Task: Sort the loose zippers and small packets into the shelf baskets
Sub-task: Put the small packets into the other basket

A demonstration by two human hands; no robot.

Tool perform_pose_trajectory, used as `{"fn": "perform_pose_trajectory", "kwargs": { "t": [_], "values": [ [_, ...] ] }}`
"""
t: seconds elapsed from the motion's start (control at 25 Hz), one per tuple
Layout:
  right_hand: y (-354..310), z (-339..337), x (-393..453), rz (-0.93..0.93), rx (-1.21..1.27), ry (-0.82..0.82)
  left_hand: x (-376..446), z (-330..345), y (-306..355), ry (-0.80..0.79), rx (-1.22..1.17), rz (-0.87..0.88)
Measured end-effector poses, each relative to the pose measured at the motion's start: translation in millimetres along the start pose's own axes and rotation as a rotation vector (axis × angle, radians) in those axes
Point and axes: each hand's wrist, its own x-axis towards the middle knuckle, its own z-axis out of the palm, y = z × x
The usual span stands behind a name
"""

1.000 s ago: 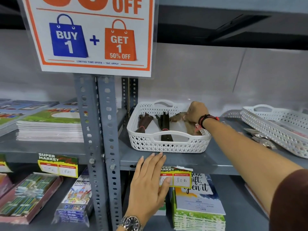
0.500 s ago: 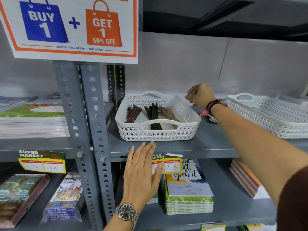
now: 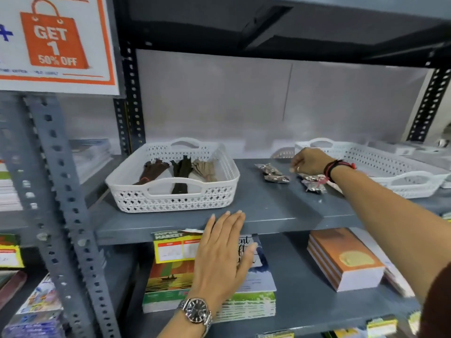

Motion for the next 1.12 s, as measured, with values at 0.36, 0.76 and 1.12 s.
{"fn": "perform_pose_trajectory", "kwargs": {
  "t": [0.36, 0.76, 1.12],
  "values": [
    [24, 24, 24, -0.216, 0.022, -0.173, 52, 63, 103, -0.027, 0.098, -0.095],
    [44, -8, 39, -0.272, 0.473, -0.143, 68, 77, 131, -0.04, 0.177, -0.235],
    [184, -84, 22, -0.198, 0.291, -0.023, 84, 86, 127, 0.0, 0.198, -0.224]
  ]
}}
